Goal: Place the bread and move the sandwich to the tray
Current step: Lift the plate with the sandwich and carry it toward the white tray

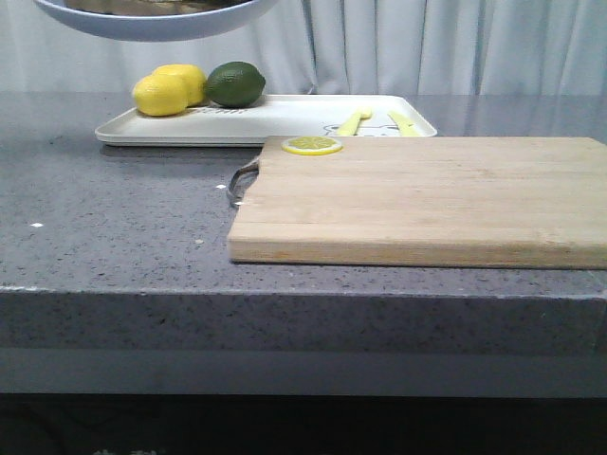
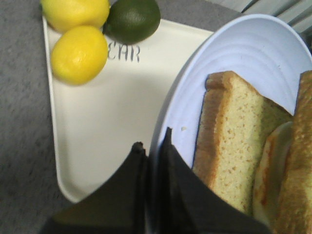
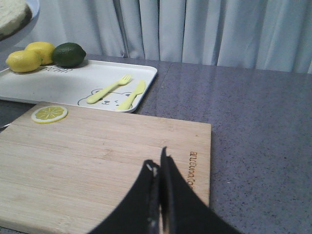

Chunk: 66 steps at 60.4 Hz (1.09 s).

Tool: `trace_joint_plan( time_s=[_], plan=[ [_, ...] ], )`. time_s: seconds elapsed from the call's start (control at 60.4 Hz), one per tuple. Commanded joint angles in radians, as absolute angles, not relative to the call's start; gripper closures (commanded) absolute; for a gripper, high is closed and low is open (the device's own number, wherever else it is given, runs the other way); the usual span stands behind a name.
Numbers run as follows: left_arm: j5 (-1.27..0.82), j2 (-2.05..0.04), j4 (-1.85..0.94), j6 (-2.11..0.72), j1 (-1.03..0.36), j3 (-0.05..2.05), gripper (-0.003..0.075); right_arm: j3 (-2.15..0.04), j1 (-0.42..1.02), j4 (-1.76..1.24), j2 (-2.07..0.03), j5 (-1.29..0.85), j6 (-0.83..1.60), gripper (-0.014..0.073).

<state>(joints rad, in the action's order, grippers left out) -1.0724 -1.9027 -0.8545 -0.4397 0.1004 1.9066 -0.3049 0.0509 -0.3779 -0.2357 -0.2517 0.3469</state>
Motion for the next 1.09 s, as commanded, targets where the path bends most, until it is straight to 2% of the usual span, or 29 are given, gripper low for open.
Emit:
trace_joint_plan(
  time_s=[0.0,0.182,0.381,0.63,0.994,1.077],
  plan=[
    [-1.059,-1.954,-0.968,-0.363,0.07,2.091,0.0739,-0.333,0.046,-0.391,-0.243,-0.169,0.349,0.067],
    [-1.047,-2.18,-0.968,-0.287,0.018,2.403,0.0738,-0.333,0.046,-0.391,-0.244,-0.176,0.349,0.067],
    [-1.036,-2.38,-0.968,-0.252,-0.035,2.622,0.0738,-0.333,0.046,-0.391,-0.245,-0.176,0.349,0.067],
    [-0.983,-2.471,-0.957,-0.247,-0.054,2.645,0.0738,-0.333,0.046,-0.391,-0.245,-0.176,0.349,0.067],
    [-1.014,-2.488,-0.868,-0.243,-0.054,2.645,0.0736,-0.333,0.046,-0.391,-0.245,-0.176,0.349,0.067],
    [-1.018,-2.488,-0.864,-0.243,-0.054,2.645,0.0713,-0.333,0.046,-0.391,-0.245,-0.176,0.349,0.067]
  ],
)
